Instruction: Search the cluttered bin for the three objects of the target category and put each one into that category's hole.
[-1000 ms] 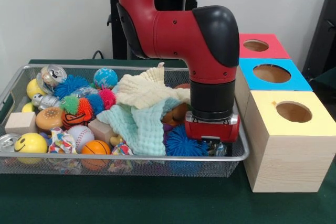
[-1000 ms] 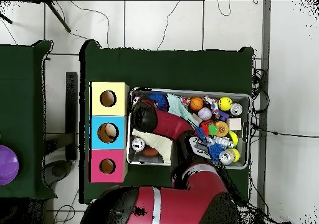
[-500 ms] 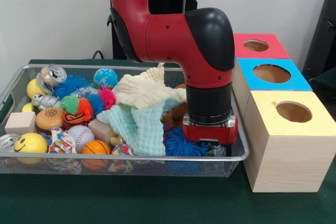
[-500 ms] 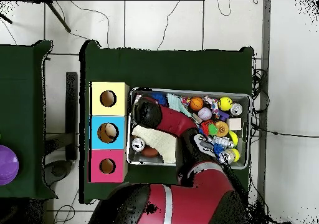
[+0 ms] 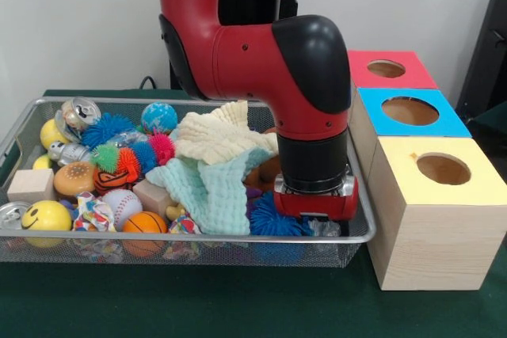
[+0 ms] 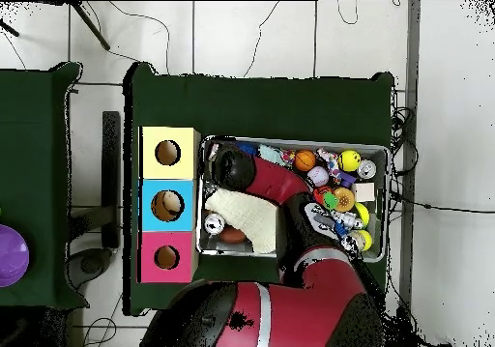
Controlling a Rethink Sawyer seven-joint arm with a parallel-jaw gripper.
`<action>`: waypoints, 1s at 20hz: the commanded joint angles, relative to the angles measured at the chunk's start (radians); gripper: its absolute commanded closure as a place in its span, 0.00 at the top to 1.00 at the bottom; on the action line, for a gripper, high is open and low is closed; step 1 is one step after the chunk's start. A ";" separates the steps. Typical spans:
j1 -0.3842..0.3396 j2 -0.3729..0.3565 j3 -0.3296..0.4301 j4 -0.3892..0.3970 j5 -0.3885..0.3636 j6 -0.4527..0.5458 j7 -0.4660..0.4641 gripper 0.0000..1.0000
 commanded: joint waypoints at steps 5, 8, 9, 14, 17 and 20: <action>0.066 0.055 0.019 -0.112 0.018 0.016 0.146 1.00; 0.084 0.049 0.008 -0.102 0.032 0.008 0.170 1.00; 0.089 0.048 0.005 -0.099 0.036 0.006 0.175 1.00; 0.107 0.033 -0.001 -0.065 0.048 -0.017 0.203 1.00; 0.109 0.015 0.008 -0.031 0.060 -0.026 0.222 1.00; 0.091 0.005 0.031 -0.011 0.059 -0.033 0.213 1.00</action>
